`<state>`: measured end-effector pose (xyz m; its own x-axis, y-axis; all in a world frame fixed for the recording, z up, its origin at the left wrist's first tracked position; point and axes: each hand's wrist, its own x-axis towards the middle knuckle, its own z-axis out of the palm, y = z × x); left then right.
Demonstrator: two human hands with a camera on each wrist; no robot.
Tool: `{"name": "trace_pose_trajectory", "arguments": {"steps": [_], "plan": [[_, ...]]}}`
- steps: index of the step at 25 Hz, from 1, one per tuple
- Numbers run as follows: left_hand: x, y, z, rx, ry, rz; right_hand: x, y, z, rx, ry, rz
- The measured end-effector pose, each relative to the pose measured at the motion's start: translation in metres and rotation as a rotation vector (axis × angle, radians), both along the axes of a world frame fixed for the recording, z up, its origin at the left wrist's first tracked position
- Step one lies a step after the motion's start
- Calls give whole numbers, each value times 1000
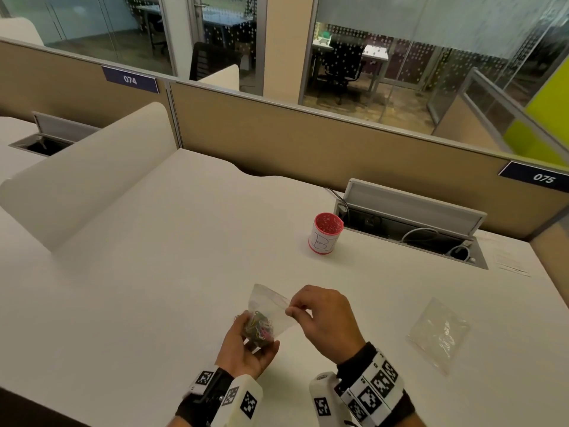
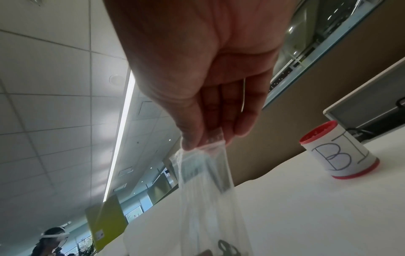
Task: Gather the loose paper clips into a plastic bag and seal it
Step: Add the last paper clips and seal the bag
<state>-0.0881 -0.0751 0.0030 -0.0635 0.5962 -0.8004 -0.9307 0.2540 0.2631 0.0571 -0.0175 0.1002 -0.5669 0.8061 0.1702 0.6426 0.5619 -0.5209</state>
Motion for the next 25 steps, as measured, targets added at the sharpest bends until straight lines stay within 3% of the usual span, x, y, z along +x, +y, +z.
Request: {"name": "trace_pose_trajectory", "arguments": {"steps": [3, 6, 9, 11, 13, 16, 25], "plan": [[-2, -1, 2, 24, 89, -103, 8, -1, 5, 81, 146, 23], [-7, -3, 10, 107, 391, -136, 15, -1, 14, 132, 214, 74], [-11, -2, 35, 425, 699, -137, 26, 4, 21, 143, 259, 70], [-5, 4, 54, 593, 806, -198, 33, 10, 26, 147, 293, 60], [21, 8, 81, 678, 860, -215, 61, 6, 42, 149, 351, 33], [23, 11, 86, 702, 882, -140, 64, 3, 46, 100, 391, 60], [43, 13, 105, 794, 940, -136, 91, 4, 51, 17, 436, 30]]}}
